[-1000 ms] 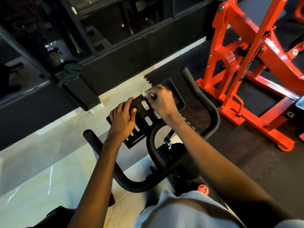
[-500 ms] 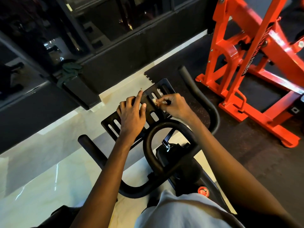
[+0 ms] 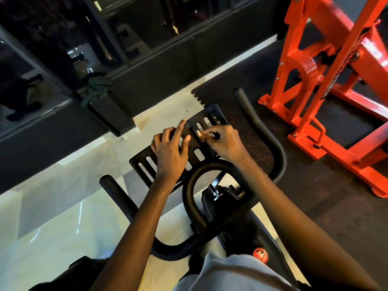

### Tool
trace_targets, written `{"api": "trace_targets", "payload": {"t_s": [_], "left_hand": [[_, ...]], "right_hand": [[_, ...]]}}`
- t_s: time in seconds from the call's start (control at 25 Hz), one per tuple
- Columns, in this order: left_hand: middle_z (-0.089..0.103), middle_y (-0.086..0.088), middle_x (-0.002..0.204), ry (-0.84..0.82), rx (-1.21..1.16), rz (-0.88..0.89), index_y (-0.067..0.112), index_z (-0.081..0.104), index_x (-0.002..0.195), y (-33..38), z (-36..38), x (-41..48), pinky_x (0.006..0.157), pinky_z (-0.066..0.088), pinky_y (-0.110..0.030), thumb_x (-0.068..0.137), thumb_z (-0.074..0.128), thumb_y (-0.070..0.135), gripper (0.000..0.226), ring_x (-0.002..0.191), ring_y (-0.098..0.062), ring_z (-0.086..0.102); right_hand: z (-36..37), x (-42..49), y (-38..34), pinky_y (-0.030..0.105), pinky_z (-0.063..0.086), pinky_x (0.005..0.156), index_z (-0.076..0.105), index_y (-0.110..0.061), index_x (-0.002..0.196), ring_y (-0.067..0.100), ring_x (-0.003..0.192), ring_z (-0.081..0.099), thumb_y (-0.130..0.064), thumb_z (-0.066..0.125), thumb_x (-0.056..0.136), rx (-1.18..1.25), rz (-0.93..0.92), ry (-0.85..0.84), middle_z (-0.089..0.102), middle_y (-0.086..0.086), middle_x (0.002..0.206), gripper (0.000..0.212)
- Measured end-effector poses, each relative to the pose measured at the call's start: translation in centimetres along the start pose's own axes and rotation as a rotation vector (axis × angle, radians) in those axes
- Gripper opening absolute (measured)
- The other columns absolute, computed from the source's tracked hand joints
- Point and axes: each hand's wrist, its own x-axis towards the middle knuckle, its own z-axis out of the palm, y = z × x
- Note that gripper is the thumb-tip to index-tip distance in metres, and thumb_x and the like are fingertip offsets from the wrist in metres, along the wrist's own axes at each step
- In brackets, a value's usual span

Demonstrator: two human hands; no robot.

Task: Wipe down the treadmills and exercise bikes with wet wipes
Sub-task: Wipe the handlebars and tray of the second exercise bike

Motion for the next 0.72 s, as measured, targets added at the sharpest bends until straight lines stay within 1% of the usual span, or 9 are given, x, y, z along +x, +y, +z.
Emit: {"api": "trace_targets", "payload": {"t_s": [0.12, 0.16, 0.24, 0.28, 0.36, 0.44, 0.56, 0.64, 0.72], "left_hand": [[0.052, -0.006, 0.134, 0.011, 0.023, -0.004, 0.033, 0.045, 0.15, 0.0, 0.2, -0.1, 0.103, 0.029, -0.04, 0.102, 0.054, 0.04, 0.049, 0.123, -0.026, 0.041], [0.053, -0.006, 0.133, 0.01, 0.024, -0.005, 0.033, 0.045, 0.15, 0.0, 0.3, 0.0, 0.103, 0.03, -0.042, 0.102, 0.054, 0.04, 0.049, 0.122, -0.026, 0.042], [0.053, -0.005, 0.133, 0.003, 0.027, -0.002, 0.033, 0.044, 0.151, -0.2, 0.3, 0.1, 0.103, 0.032, -0.044, 0.102, 0.053, 0.041, 0.05, 0.121, -0.026, 0.043], [0.053, -0.004, 0.132, -0.002, 0.028, 0.0, 0.034, 0.043, 0.151, -0.2, 0.4, 0.2, 0.103, 0.033, -0.044, 0.102, 0.053, 0.042, 0.05, 0.12, -0.025, 0.044], [0.053, -0.005, 0.132, -0.003, 0.029, 0.0, 0.034, 0.043, 0.151, -0.4, 0.4, 0.1, 0.102, 0.034, -0.046, 0.102, 0.052, 0.043, 0.051, 0.119, -0.025, 0.044], [0.053, -0.005, 0.131, -0.001, 0.026, -0.005, 0.035, 0.043, 0.151, -0.4, 0.5, 0.1, 0.103, 0.034, -0.046, 0.102, 0.052, 0.043, 0.05, 0.119, -0.025, 0.044], [0.053, -0.005, 0.132, -0.004, 0.031, -0.015, 0.036, 0.042, 0.151, -0.4, 0.5, 0.1, 0.105, 0.034, -0.047, 0.102, 0.051, 0.044, 0.05, 0.121, -0.026, 0.043], [0.053, -0.006, 0.133, -0.004, 0.031, -0.014, 0.036, 0.043, 0.151, -0.4, 0.5, 0.2, 0.105, 0.034, -0.048, 0.102, 0.051, 0.044, 0.05, 0.122, -0.027, 0.043], [0.053, -0.006, 0.133, -0.005, 0.033, -0.018, 0.036, 0.044, 0.151, -0.4, 0.5, 0.1, 0.104, 0.034, -0.048, 0.102, 0.05, 0.045, 0.049, 0.121, -0.028, 0.043]], "right_hand": [[-0.9, -1.3, 0.8, 0.004, 0.045, 0.083, 0.074, -0.022, 0.111, -0.006, 0.094, 0.061, -0.012, 0.068, 0.093, 0.021, 0.062, -0.08, 0.069, -0.014, 0.107, 0.021], [-0.7, -1.0, 0.7, 0.006, 0.046, 0.084, 0.075, -0.023, 0.11, -0.005, 0.096, 0.062, -0.013, 0.069, 0.093, 0.028, 0.068, -0.067, 0.07, -0.014, 0.108, 0.02], [0.0, 0.3, 0.4, 0.013, 0.05, 0.089, 0.076, -0.023, 0.111, -0.001, 0.102, 0.064, -0.015, 0.068, 0.094, 0.044, 0.039, 0.023, 0.072, -0.012, 0.111, 0.02], [0.5, 0.9, 0.2, 0.014, 0.05, 0.091, 0.076, -0.023, 0.112, 0.0, 0.104, 0.064, -0.013, 0.068, 0.095, 0.053, 0.022, 0.071, 0.072, -0.011, 0.112, 0.021], [1.2, 1.2, -0.1, 0.008, 0.047, 0.093, 0.076, -0.021, 0.113, -0.001, 0.107, 0.063, -0.01, 0.067, 0.095, 0.062, 0.016, 0.11, 0.072, -0.011, 0.114, 0.023], [0.9, 0.1, 0.3, 0.001, 0.042, 0.088, 0.076, -0.022, 0.112, -0.002, 0.105, 0.063, -0.011, 0.068, 0.094, 0.038, 0.03, 0.062, 0.072, -0.012, 0.112, 0.022], [-0.7, -2.1, 1.6, -0.002, 0.041, 0.082, 0.075, -0.026, 0.107, -0.014, 0.096, 0.06, -0.015, 0.071, 0.092, 0.019, 0.117, -0.078, 0.07, -0.017, 0.107, 0.019], [-1.1, -2.2, 2.0, 0.002, 0.044, 0.081, 0.074, -0.027, 0.106, -0.014, 0.092, 0.059, -0.017, 0.072, 0.091, 0.006, 0.153, -0.112, 0.068, -0.019, 0.104, 0.019], [-0.4, -1.4, 1.6, 0.01, 0.05, 0.082, 0.074, -0.026, 0.109, -0.006, 0.092, 0.064, -0.018, 0.071, 0.092, 0.047, 0.124, -0.048, 0.071, -0.016, 0.105, 0.019]]}}
